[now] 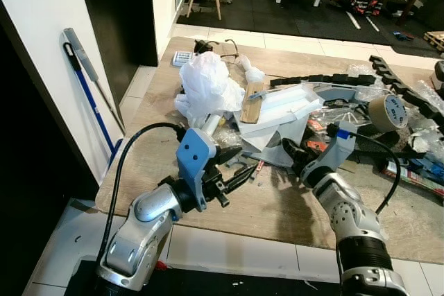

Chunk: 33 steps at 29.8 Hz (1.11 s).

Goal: Picking trash to rubbish bin

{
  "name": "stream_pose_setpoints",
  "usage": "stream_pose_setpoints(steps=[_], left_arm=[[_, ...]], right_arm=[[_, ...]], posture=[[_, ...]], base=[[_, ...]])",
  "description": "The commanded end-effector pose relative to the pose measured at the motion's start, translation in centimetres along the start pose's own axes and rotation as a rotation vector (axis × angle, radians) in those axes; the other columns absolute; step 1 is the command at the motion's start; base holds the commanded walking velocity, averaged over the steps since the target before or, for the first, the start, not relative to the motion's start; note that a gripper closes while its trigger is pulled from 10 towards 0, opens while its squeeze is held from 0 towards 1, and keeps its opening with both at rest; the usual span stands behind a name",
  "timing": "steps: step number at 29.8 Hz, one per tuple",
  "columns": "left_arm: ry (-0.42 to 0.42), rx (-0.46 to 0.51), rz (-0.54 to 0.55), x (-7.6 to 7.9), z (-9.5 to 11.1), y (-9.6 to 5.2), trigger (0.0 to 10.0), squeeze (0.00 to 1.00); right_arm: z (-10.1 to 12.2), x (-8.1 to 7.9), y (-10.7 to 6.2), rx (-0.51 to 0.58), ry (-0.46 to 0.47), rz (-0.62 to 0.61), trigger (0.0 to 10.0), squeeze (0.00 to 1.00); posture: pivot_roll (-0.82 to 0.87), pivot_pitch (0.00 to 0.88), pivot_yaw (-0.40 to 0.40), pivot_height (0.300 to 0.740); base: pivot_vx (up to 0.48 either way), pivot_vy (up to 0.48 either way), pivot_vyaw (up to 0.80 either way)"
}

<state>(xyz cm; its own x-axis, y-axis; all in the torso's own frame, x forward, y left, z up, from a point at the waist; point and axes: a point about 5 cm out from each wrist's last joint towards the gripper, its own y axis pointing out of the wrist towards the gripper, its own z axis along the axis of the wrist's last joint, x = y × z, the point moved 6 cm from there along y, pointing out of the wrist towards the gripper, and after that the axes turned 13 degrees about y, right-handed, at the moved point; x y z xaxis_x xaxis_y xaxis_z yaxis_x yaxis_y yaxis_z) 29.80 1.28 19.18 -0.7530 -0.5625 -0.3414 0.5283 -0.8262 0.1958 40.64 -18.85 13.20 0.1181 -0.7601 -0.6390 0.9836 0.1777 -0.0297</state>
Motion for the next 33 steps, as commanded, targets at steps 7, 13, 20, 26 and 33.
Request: stream_pose_setpoints(steps=[7, 13, 20, 26, 33], left_arm=[[0.009, -0.012, -0.021, 0.6, -0.3, -0.1, 10.0, 0.0], [0.008, -0.011, -0.022, 0.7, -0.3, -0.1, 10.0, 0.0], [0.004, -0.011, -0.026, 0.9, -0.2, -0.3, 10.0, 0.0], [0.0, -0.014, -0.027, 1.1, -0.2, -0.5, 10.0, 0.0], [-0.008, -0.011, -0.051, 1.6, -0.2, -0.3, 10.0, 0.0]], right_arm=[[0.1, 0.6, -0.4, 0.016, 0.008, -0.013, 0.0, 0.0], [-0.1, 0.1, -0.8, 0.025, 0.017, -0.003, 0.0, 0.0], [-0.3, -2.3, -3.5, 0.025, 0.027, 0.052, 0.0, 0.0], [-1.0, -3.0, -6.5, 0.007, 0.042, 0.044, 0.0, 0.0], [-1.2, -3.1, -10.2, 0.005, 0.066, -0.009, 0.0, 0.0]], posture=[[-0.04, 0.109, -0.045, 0.74], [-0.04, 0.109, -0.045, 0.74], [-0.04, 0.131, -0.051, 0.74], [-0.05, 0.148, -0.05, 0.74], [-0.06, 0.15, -0.038, 0.74]], base=[[0.0, 0.0, 0.0], [0.0, 0.0, 0.0], [0.0, 0.0, 0.0], [0.0, 0.0, 0.0], [0.0, 0.0, 0.0]])
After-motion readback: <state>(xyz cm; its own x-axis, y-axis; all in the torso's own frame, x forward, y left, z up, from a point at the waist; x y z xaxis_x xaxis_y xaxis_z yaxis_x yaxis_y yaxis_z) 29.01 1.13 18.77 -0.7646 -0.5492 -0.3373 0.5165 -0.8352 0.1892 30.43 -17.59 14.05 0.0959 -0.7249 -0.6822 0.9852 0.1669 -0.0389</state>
